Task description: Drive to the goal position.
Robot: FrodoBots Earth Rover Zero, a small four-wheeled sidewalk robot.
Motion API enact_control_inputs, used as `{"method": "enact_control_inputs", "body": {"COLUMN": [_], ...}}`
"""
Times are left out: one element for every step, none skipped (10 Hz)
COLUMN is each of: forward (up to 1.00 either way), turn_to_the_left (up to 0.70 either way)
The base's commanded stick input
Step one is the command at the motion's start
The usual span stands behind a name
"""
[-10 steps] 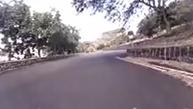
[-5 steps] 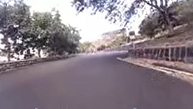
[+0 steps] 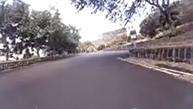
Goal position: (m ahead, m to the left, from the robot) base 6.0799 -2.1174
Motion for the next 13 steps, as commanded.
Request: {"method": "enact_control_inputs", "body": {"forward": [0.5, 0.5, 0.5, 0.5, 0.5, 0.5, 0.5, 0.5, 0.5, 0.5, 0.5, 0.5, 0.5], "turn_to_the_left": [-0.1, -0.22, -0.25, -0.25, -0.25, -0.25, -0.25, -0.25, -0.25, -0.25, -0.25, -0.25, -0.25]}}
